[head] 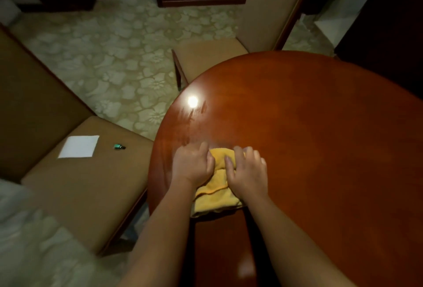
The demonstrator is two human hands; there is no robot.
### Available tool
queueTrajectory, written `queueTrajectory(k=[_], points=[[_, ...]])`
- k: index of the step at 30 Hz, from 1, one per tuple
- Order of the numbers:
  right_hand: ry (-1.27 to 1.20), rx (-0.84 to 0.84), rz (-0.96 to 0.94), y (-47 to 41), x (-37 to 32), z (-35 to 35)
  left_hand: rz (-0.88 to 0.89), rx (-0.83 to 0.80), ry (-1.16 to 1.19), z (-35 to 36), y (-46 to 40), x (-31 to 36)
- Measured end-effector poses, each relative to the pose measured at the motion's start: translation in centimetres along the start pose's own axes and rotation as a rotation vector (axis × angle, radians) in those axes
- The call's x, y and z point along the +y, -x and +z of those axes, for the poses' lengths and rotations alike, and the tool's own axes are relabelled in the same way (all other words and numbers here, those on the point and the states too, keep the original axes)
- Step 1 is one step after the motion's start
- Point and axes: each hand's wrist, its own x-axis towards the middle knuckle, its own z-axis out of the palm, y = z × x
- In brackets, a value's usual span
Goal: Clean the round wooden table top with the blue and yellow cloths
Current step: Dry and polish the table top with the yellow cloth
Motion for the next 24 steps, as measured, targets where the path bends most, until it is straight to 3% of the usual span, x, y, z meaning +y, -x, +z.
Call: queueTrajectory(k=[11,18,24], points=[[-0.063,0.024,-0.115,6.7,-4.7,-0.3,-0.218,-0.038,-0.043,-4.0,10.1,0.0],[-0.088,0.071,-0.101,3.8,-5.2,1.0,-0.225,0.019,-0.035,-3.0,7.8,-1.6],[-0.066,0.09,0.04,-2.6,-7.0,2.8,-0.144,0.076,-0.038,-1.2,0.7,-6.0]])
